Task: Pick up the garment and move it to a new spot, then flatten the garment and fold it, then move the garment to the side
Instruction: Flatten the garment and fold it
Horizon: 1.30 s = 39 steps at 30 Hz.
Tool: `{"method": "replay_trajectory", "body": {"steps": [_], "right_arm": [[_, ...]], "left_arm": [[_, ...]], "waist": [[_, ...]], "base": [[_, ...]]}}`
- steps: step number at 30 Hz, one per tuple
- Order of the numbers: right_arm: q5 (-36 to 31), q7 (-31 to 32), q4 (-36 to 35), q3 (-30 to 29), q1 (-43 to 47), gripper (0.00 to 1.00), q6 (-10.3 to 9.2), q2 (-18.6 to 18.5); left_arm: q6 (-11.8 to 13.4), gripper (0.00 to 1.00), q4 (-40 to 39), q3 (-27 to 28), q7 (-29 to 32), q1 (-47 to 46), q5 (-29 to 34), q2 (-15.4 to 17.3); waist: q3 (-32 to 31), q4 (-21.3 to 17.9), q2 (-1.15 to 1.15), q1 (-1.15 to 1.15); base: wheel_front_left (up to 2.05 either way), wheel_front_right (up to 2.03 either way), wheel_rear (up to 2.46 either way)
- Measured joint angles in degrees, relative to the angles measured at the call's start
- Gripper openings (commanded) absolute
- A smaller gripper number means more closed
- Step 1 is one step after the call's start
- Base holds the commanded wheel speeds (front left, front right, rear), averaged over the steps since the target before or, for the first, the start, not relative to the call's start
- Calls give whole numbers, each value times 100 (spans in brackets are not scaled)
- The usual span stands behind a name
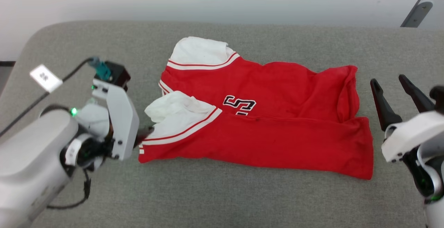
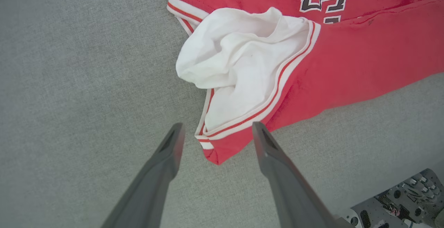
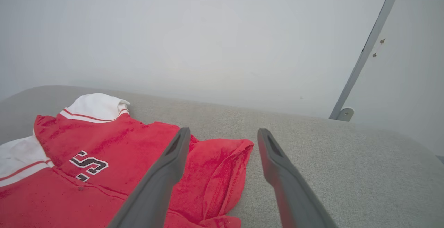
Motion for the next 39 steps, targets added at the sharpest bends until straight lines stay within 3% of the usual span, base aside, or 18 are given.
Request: {"method": "replay_trajectory", "body": {"steps": [6,11,20,32,33,34,35,39], "right_arm": [[-482,-363,-709,-403,535,100,0,405],[-745,-548,-1223,-575,906,100,0,730],[-845,-536,-1616,-749,1317,100,0,1102],[-864,-288,-1685,-795,1373,100,0,1189],[-862,-231,-1670,-795,1381,100,0,1194],[-839,-157,-1647,-797,1389,100,0,1205],[-793,-49,-1613,-795,1401,100,0,1214],[-601,455,-1410,-762,1429,100,0,1183]], "left_arm": [[409,100,-515,-53,265,361,-196,319],[528,100,-530,-25,165,656,-367,374],[352,100,119,75,-249,866,-472,231],[82,100,1406,158,-186,838,-769,-207],[25,55,1471,165,-178,814,-802,-235],[-40,19,1529,174,-170,794,-808,-271],[-87,0,1601,193,-168,778,-844,-296],[-221,0,1796,192,-138,715,-875,-390]], "waist": [[-72,-80,0,0],[-54,-223,0,0],[117,-476,0,0],[397,-713,0,0],[415,-719,0,0],[430,-721,0,0],[441,-720,0,0],[469,-684,0,0]], "base": [[0,0,0],[0,0,0],[0,0,0],[0,0,0],[0,0,0],[0,0,0],[0,0,0],[0,0,0]]}}
